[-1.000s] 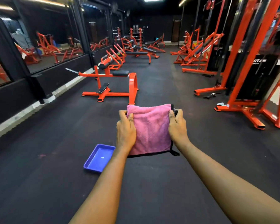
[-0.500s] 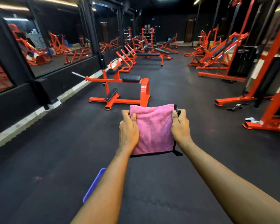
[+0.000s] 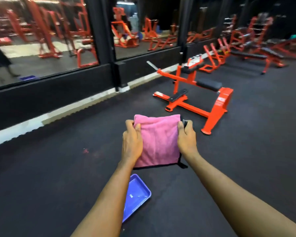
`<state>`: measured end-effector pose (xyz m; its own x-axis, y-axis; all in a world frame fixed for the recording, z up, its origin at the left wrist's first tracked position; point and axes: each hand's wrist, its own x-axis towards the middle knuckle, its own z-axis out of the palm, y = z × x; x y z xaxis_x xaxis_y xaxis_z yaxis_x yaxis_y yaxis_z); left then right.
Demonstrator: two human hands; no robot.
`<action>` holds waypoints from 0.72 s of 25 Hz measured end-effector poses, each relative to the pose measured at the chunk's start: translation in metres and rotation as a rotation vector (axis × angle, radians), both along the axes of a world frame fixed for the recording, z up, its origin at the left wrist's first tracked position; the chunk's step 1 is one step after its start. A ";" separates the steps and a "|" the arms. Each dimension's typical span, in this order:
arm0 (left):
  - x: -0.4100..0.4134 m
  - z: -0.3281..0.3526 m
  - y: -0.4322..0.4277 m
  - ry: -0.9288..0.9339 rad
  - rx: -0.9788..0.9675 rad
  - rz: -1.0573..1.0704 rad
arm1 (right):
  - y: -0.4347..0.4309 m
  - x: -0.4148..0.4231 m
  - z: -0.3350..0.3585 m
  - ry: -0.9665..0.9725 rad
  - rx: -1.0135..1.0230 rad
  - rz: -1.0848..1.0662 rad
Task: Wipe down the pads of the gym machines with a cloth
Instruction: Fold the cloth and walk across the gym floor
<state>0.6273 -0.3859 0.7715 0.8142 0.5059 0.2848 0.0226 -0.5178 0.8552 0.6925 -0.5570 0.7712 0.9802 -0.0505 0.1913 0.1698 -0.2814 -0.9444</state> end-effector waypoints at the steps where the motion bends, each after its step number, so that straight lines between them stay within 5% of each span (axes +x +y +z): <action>1: 0.005 -0.003 0.007 0.006 -0.008 0.061 | 0.010 0.015 -0.001 0.016 -0.014 0.057; 11: 0.035 -0.061 0.116 0.065 -0.062 0.409 | 0.148 0.095 -0.057 0.124 -0.075 0.414; 18: 0.070 -0.168 0.186 0.286 -0.212 0.473 | 0.224 0.137 -0.159 0.334 -0.205 0.470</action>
<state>0.6972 -0.2002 0.6033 0.5155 0.8548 -0.0596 0.4541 -0.2135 0.8650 0.8297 -0.3326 0.6124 0.8974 0.4069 -0.1704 0.0237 -0.4302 -0.9024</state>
